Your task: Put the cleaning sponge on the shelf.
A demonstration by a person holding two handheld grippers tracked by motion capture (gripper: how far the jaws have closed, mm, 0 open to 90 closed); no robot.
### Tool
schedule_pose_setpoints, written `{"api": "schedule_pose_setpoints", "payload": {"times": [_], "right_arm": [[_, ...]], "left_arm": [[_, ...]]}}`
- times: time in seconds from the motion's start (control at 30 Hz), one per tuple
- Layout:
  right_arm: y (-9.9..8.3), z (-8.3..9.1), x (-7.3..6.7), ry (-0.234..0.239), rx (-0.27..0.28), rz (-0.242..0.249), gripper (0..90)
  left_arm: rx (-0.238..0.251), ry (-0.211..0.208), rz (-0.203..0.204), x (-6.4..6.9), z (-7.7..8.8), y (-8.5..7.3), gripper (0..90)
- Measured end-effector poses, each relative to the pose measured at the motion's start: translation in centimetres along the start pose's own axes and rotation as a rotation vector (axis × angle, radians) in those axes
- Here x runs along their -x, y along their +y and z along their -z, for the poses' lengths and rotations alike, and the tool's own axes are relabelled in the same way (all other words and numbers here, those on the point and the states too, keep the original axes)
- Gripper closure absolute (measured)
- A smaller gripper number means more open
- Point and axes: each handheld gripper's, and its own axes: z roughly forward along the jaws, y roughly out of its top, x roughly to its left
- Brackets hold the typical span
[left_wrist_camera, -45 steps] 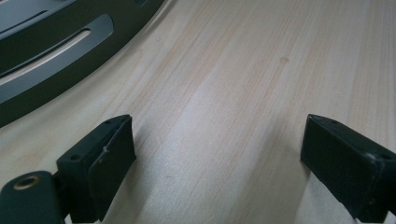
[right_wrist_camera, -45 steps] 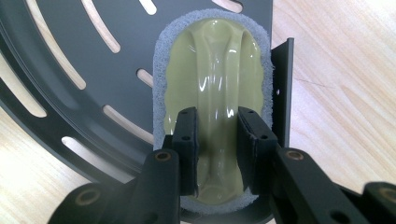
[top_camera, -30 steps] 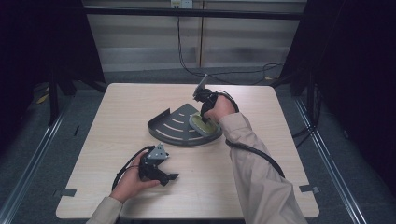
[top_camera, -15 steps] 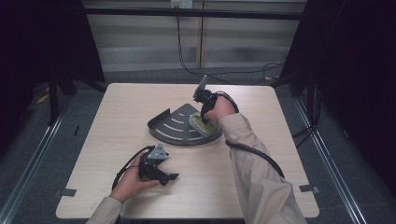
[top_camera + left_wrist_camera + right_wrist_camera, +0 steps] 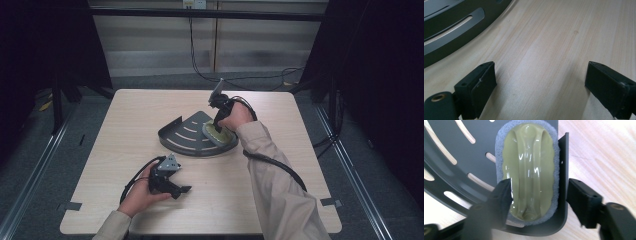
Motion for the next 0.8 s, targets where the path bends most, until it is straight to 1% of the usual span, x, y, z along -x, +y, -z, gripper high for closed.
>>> {"api": "schedule_pose_setpoints", "payload": {"times": [0.03,0.1,0.17,0.2,0.23,0.27,0.3,0.33,0.4,0.47,0.5,0.6,0.7,0.73,0.8], "right_arm": [[0.0,0.1,0.0,-0.009,0.014,0.004,33.4],[-0.1,0.4,0.1,-0.019,0.023,0.011,29.6],[-0.2,0.6,0.1,-0.018,0.033,0.01,27.3],[-0.2,0.7,0.1,-0.015,0.037,0.005,26.8],[-0.3,0.8,0.2,-0.011,0.046,0.011,26.3],[-0.3,1.0,0.1,-0.004,0.041,-0.001,26.2],[-0.5,1.1,0.3,-0.001,0.05,0.012,26.0],[-0.5,1.2,0.2,0.004,0.046,0.004,25.4],[-0.8,1.4,0.3,0.001,0.054,0.018,24.9],[-1.0,1.6,0.2,0.008,0.063,0.029,24.4],[-1.1,1.8,0.2,0.011,0.06,0.017,24.4],[-1.6,2.1,0.2,0.022,0.069,0.022,23.5],[-2.0,2.5,0.2,0.018,0.078,0.039,23.0],[-2.2,2.7,0.2,0.022,0.079,0.033,22.9],[-2.4,2.9,0.1,0.026,0.077,0.04,22.1]], "left_arm": [[0.001,-0.001,-0.001,0.0,0.0,0.0,9.5],[0.001,-0.002,0.0,0.0,0.0,0.0,9.5],[0.0,-0.001,-0.001,0.0,0.0,0.0,9.5],[0.0,-0.001,-0.001,0.0,0.0,0.0,9.5],[0.001,0.0,-0.001,0.0,0.0,0.0,9.5],[0.0,0.0,-0.001,0.0,0.0,0.0,9.5],[0.0,0.0,-0.001,0.0,0.0,0.0,9.5],[0.0,0.0,-0.002,0.0,0.0,0.0,9.5],[0.0,0.0,-0.002,0.0,0.0,0.0,9.5],[0.0,0.0,-0.002,0.0,0.0,0.0,9.5],[0.001,-0.004,-0.002,0.0,0.0,0.0,9.5],[0.0,-0.003,-0.002,0.0,0.0,0.0,9.5],[-0.001,-0.003,-0.002,0.0,0.0,0.0,9.5],[-0.001,-0.003,-0.001,0.0,0.0,0.0,9.5],[0.001,-0.004,-0.001,0.0,0.0,0.0,9.5]]}}
